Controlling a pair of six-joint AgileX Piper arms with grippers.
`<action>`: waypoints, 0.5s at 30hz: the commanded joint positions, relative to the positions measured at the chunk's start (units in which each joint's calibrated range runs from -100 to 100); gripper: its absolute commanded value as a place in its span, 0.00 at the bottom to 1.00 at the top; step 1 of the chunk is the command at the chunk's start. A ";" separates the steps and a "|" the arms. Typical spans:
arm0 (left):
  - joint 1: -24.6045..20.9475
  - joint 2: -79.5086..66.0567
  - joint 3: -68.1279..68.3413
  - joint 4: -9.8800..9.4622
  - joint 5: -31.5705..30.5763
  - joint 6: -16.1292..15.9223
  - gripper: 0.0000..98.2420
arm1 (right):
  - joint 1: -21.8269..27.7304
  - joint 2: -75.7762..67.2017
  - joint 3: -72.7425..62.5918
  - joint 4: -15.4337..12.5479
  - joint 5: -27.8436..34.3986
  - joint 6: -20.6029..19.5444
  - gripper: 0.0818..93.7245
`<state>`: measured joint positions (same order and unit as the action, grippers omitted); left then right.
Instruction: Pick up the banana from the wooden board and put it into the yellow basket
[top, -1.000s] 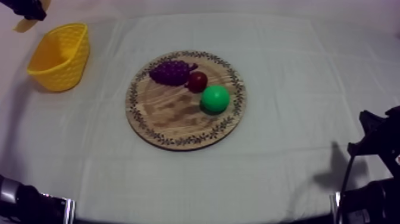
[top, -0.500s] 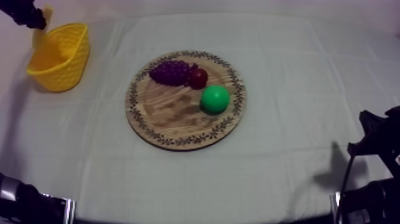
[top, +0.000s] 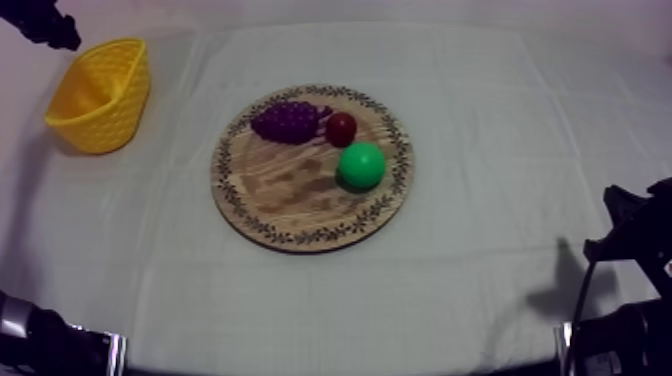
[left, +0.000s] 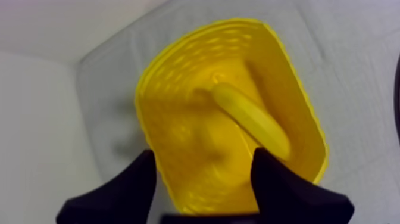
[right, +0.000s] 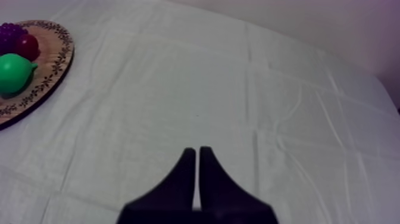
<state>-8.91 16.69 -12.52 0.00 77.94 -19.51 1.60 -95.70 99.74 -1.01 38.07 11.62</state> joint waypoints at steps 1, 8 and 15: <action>0.04 -0.30 0.05 0.02 -0.03 0.00 0.62 | 0.01 0.03 0.04 0.01 -0.01 -0.02 0.00; 1.20 -2.45 1.29 0.32 -0.04 -0.67 0.62 | 0.01 0.03 0.04 0.01 -0.01 -0.02 0.00; 4.81 -5.37 3.60 0.59 0.04 -1.26 0.49 | 0.01 0.03 0.04 0.01 -0.01 -0.02 0.00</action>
<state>-4.97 11.62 -9.18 0.54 77.99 -20.71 1.60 -95.70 99.74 -1.01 38.07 11.61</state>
